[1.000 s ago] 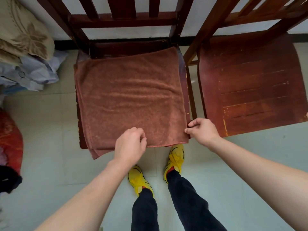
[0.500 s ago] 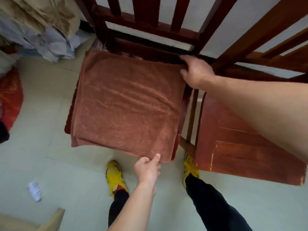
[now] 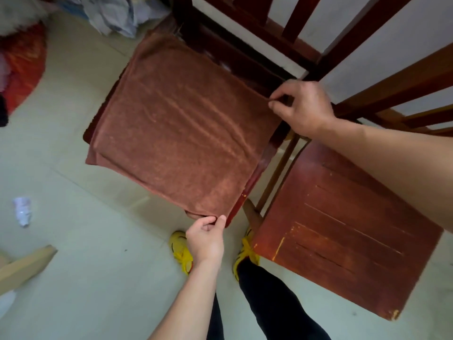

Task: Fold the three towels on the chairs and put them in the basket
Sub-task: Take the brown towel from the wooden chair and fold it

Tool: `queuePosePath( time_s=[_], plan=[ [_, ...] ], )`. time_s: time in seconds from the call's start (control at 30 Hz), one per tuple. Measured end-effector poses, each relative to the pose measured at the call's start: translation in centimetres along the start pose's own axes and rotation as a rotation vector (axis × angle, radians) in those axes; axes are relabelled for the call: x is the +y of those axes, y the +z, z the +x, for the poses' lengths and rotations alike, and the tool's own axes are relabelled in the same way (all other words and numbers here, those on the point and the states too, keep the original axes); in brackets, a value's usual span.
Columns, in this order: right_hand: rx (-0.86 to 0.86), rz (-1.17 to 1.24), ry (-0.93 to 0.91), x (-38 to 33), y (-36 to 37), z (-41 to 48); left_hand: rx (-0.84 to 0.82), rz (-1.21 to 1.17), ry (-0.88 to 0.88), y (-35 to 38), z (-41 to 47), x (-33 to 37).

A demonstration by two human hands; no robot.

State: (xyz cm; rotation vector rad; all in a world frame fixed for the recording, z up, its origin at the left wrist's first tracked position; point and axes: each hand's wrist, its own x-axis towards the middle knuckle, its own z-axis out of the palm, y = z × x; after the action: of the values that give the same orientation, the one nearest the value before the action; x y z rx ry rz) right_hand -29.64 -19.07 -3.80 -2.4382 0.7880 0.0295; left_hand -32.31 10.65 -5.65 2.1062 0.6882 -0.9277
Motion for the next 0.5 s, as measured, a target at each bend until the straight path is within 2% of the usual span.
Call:
queuePosePath(
  time_s=[0.13,0.27,0.37,0.5],
  plan=[
    [-0.053,0.056,0.104,0.8,-0.5,1.1,-0.017,0.068,0.073,-0.7,0.1,0.3],
    [-0.082,0.003,0.163,1.5,-0.7,1.4,0.054,-0.089,0.217,-2.3,-1.2,1.4],
    [-0.053,-0.055,0.196,1.5,-0.8,1.3,0.005,-0.234,0.169,-3.2,-1.6,1.5],
    [-0.019,-0.114,0.235,1.4,-1.1,1.1,-0.051,-0.231,0.034,-3.2,-1.0,0.3]
  ],
)
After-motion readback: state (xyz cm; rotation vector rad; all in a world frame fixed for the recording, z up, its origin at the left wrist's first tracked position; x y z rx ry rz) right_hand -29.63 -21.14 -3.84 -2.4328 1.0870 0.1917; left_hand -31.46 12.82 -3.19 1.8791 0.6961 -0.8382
